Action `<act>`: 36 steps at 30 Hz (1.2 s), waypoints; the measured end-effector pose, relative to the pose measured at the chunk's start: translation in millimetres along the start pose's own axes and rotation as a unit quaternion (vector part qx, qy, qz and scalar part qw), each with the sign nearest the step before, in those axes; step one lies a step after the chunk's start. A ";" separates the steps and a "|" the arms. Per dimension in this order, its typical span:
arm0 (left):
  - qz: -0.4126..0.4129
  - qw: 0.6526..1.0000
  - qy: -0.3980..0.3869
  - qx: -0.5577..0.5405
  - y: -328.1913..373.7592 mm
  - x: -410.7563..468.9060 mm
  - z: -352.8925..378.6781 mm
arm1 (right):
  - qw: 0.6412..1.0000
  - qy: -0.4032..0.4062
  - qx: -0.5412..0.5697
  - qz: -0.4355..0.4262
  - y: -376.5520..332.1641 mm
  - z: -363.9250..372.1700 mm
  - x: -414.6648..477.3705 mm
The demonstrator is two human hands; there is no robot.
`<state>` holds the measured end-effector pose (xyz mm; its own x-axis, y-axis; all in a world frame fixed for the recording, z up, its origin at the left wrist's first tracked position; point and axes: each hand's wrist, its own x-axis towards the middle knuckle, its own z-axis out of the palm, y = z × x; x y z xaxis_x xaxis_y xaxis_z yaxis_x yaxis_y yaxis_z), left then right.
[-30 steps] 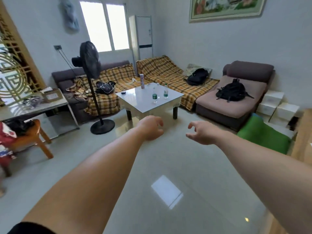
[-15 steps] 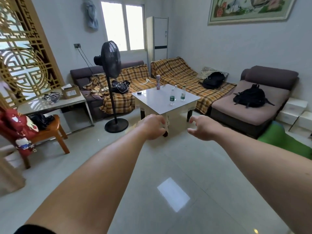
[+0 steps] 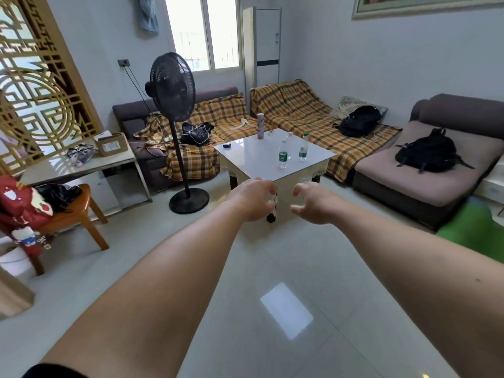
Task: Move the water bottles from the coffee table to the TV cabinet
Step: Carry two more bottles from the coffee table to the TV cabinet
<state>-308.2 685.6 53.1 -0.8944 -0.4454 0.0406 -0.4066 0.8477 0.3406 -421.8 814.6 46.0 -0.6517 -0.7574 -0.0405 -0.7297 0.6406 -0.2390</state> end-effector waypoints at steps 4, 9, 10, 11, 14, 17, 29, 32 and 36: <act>-0.004 1.000 -0.014 0.005 21.3 51.2 3.0 | 1.000 -0.013 -0.003 0.006 44.2 -20.1 38.2; 0.011 0.999 -0.025 0.017 48.4 109.7 4.6 | 1.000 -0.015 0.005 0.023 100.8 -40.7 70.3; 0.017 0.999 -0.026 0.018 54.0 122.3 5.5 | 0.999 -0.016 0.004 0.028 110.2 -43.0 76.3; 0.022 0.999 -0.028 0.018 59.3 134.9 6.9 | 0.999 -0.016 0.002 0.032 119.3 -45.2 83.0; 0.035 0.999 -0.034 0.008 70.5 171.3 16.5 | 0.999 -0.016 0.004 0.038 144.4 -50.8 105.4; 0.038 0.998 -0.043 0.001 73.6 210.8 33.0 | 0.999 0.004 0.014 0.041 167.0 -52.8 132.2; 0.048 0.995 -0.077 -0.035 44.3 432.9 77.1 | 0.996 0.051 0.017 0.070 242.6 -65.3 329.7; 0.030 0.996 -0.075 -0.043 28.2 492.3 71.4 | 0.994 0.073 0.032 0.081 256.5 -75.9 389.7; 0.017 0.997 -0.063 -0.043 17.5 558.7 71.3 | 0.994 0.068 0.034 0.078 274.4 -81.9 450.2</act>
<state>-828.3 472.2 14.8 -0.9262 -0.3716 -0.0634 -0.3625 0.8320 0.4200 -932.4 659.7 41.6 -0.7812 -0.6224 0.0485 -0.6048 0.7352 -0.3060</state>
